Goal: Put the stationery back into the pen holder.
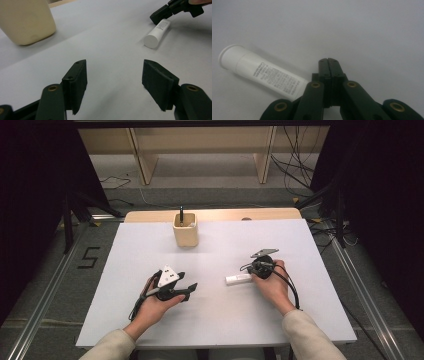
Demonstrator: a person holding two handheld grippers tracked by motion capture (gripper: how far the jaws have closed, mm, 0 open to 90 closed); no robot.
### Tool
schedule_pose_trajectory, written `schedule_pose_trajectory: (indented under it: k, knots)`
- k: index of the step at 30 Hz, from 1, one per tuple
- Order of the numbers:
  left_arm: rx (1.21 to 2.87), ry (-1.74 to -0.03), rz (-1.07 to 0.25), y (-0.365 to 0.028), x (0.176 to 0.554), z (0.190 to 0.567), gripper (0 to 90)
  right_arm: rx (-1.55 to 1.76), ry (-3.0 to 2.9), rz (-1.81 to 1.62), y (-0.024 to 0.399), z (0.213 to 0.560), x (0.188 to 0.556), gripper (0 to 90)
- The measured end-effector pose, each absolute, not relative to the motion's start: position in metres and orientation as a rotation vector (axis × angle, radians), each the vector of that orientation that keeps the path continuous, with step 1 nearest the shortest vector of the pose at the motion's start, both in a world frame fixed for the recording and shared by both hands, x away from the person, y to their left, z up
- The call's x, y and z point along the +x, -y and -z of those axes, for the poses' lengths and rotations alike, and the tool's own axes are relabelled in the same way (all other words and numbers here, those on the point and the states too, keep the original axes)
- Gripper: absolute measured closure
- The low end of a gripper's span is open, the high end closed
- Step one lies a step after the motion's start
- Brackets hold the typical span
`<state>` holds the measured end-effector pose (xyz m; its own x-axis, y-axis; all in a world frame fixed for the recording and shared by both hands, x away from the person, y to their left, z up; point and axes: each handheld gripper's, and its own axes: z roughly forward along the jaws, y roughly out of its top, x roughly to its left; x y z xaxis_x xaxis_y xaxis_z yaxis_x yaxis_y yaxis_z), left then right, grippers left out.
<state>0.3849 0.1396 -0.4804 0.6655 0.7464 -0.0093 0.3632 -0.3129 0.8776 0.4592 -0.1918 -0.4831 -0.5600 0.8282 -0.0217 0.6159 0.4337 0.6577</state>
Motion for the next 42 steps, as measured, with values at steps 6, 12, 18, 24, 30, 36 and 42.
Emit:
schedule_pose_trajectory:
  k: [6,12,18,24,30,36,42]
  knots:
    - [1.924,-0.869,-0.501,-0.141,0.384,0.481,36.8,1.239,-2.361,-0.861,0.192,0.482,0.452,90.0]
    - [1.923,-0.867,-0.502,-0.141,0.383,0.480,36.8,1.238,-2.378,-0.861,0.193,0.482,0.444,90.0]
    - [1.923,-0.869,-0.503,-0.142,0.382,0.479,36.9,1.239,-2.389,-0.860,0.193,0.481,0.437,90.0]
    - [1.918,-0.871,-0.505,-0.143,0.381,0.479,36.8,1.231,-2.408,-0.865,0.191,0.481,0.429,90.0]
    - [1.919,-0.871,-0.506,-0.145,0.380,0.479,36.8,1.225,-2.414,-0.869,0.191,0.481,0.423,90.0]
    - [1.914,-0.870,-0.506,-0.146,0.379,0.478,36.9,1.213,-2.425,-0.866,0.190,0.481,0.417,90.0]
    - [1.918,-0.868,-0.507,-0.147,0.378,0.478,36.9,1.196,-2.433,-0.866,0.190,0.481,0.410,90.0]
